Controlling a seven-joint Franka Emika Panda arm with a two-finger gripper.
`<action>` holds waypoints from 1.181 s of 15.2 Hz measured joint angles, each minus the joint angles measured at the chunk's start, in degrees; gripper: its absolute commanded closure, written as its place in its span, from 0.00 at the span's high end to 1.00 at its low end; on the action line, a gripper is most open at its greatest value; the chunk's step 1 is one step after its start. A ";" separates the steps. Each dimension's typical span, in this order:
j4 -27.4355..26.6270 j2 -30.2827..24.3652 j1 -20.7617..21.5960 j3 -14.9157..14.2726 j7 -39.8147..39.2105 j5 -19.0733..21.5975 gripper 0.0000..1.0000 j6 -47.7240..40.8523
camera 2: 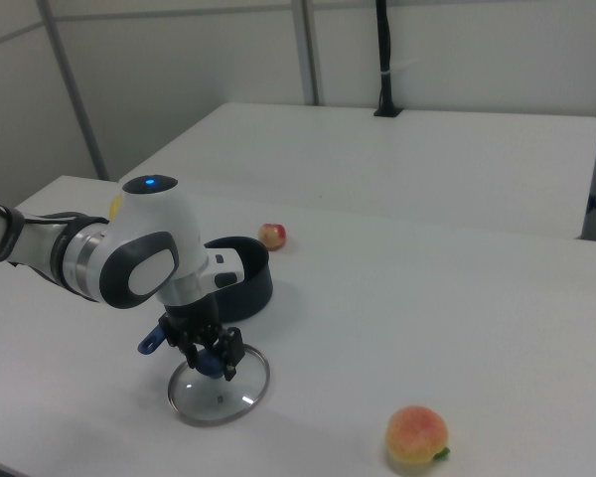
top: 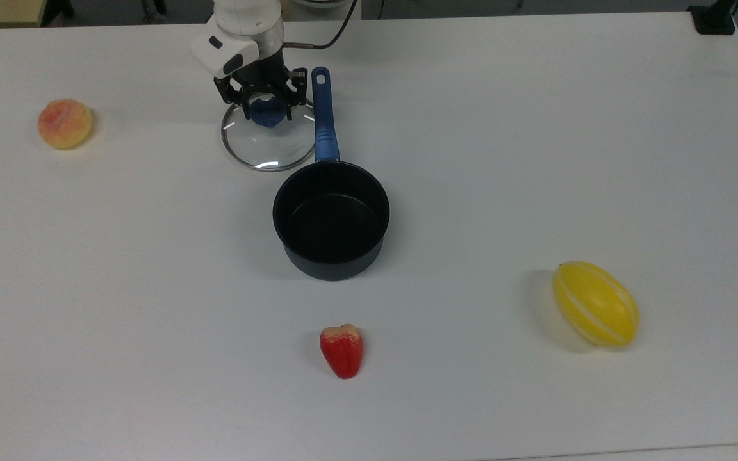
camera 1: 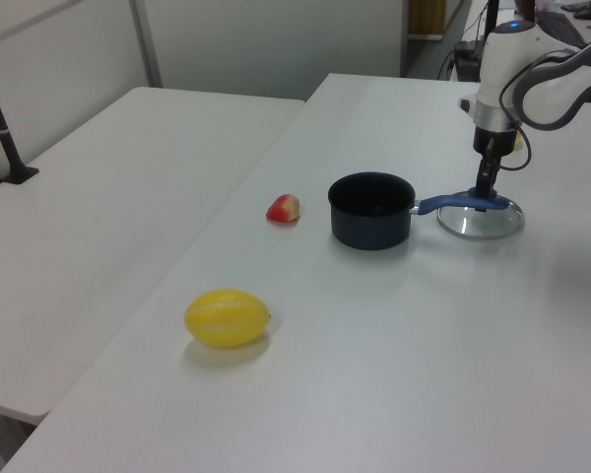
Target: Open lid
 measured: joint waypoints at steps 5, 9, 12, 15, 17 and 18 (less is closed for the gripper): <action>0.86 -0.09 -0.26 -0.03 1.70 0.00 1.00 -2.95; 3.67 -0.65 -1.92 -0.24 1.33 -0.28 1.00 -6.63; 8.74 -1.53 -3.79 -1.19 -2.09 -0.59 1.00 -13.72; 16.22 -2.62 -4.62 -3.39 -3.24 -0.59 1.00 -22.56; 21.36 -3.14 -4.65 -4.27 -3.24 -0.31 1.00 -26.51; 23.66 -3.29 -4.65 -4.39 -3.24 0.07 1.00 -28.14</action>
